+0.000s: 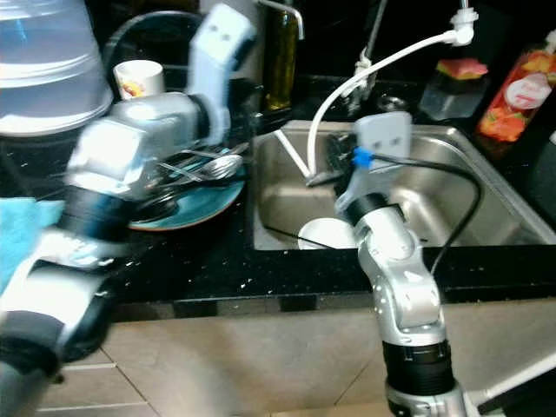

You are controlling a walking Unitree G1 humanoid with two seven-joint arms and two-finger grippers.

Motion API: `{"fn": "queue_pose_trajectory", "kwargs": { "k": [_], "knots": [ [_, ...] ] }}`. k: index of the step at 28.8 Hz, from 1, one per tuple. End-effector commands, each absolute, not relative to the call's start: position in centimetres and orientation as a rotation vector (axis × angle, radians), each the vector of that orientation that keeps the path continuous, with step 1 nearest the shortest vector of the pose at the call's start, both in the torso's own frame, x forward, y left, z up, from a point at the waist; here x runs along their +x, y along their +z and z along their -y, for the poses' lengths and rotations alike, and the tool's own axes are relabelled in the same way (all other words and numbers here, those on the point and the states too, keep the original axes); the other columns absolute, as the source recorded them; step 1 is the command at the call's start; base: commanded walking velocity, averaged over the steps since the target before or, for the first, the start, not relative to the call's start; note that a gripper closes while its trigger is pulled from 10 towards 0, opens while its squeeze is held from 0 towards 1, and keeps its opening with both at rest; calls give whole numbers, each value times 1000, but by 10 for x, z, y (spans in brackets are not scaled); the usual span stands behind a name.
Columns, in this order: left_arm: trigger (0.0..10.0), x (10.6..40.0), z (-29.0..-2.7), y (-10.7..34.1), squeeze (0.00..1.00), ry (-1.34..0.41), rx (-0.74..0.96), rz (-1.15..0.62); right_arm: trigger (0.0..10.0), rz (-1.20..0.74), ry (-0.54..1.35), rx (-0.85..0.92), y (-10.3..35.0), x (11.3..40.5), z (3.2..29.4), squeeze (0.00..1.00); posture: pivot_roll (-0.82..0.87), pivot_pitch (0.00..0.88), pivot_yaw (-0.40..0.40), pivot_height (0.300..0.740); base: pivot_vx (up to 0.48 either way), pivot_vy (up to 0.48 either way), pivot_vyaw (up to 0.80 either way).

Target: Kitchen organization

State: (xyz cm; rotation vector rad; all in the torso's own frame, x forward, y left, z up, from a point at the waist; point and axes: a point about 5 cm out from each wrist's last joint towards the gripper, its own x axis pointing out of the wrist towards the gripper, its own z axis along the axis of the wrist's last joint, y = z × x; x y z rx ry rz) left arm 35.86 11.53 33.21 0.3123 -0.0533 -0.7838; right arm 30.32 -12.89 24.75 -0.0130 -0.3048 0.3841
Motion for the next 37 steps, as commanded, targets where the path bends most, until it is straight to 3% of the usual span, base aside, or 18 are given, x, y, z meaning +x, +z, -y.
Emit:
{"fn": "queue_pose_trajectory", "kwargs": {
  "k": [1, 7, 10, 19, 37],
  "knots": [
    [10000, 346, -132, 330, 0, -848, 359, 18, 10000, 278, 482, -35, 247, 297, 125, 0, 204, 0, -71, 740, 0, 0, 0],
    [10000, 338, -177, 311, 0, -810, 456, -105, 10000, 218, 575, -78, 238, 292, 127, 0, 213, 0, -70, 740, 0, 0, 0],
    [10000, 338, -182, 302, 0, -801, 484, -145, 10000, 212, 572, -53, 237, 292, 127, 0, 216, 0, -69, 740, 0, 0, 0],
    [10000, 349, -165, 280, 0, -822, 664, -133, 10000, 222, 635, -17, 239, 286, 117, 0, 194, 0, -66, 740, 0, 0, 0],
    [10000, 354, -153, 253, 0, -935, 667, -168, 10000, 201, 678, 7, 235, 279, 108, 0, 164, 0, -82, 740, 0, 0, 0]
  ]
}}
